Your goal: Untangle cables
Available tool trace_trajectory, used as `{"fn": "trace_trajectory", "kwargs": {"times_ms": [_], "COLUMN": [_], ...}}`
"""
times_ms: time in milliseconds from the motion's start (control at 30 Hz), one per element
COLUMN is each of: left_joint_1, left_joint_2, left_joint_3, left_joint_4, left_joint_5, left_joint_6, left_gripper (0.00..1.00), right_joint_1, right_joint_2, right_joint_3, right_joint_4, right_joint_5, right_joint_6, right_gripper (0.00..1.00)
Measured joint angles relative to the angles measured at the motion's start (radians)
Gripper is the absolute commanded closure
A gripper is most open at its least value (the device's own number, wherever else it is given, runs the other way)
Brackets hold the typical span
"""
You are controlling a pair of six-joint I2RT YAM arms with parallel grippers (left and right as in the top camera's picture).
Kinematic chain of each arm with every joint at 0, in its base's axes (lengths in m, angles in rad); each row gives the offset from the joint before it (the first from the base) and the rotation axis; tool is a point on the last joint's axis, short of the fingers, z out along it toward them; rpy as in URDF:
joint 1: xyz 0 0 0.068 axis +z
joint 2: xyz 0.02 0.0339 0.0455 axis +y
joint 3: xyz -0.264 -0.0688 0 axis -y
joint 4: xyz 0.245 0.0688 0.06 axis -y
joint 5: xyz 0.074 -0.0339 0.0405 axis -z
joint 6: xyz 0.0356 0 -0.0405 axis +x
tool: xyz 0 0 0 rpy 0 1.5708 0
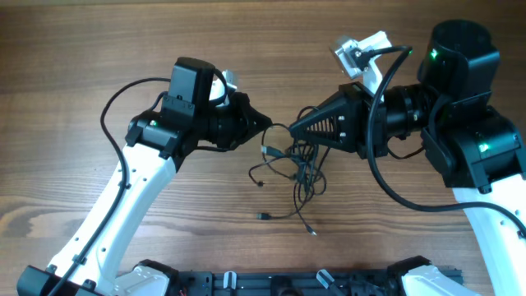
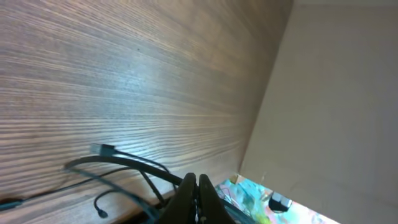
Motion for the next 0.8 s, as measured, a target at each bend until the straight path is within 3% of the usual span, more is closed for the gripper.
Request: {"fn": "trace_trajectory", "kwargs": {"times_ms": [167,500,800], "left_joint_1": [0.000,0.066,0.052], "left_joint_2": [0.000,0.000,0.000], "left_joint_3": [0.000,0.000,0.000], "left_joint_4": [0.001,0.011,0.011], "left_joint_5": [-0.011,0.164,0.182], "left_joint_6": [-0.003,-0.058,-0.166], "left_gripper": [0.45,0.44,0.41], "right_joint_1": [0.000,0.000,0.000], "right_joint_2": [0.000,0.000,0.001], "right_joint_3": [0.000,0.000,0.000], "right_joint_4": [0.000,0.000,0.000], "right_joint_5": [0.000,0.000,0.000], "right_joint_6": [-0.004,-0.007,-0.007], "right_gripper": [0.96,0.95,0.96]}}
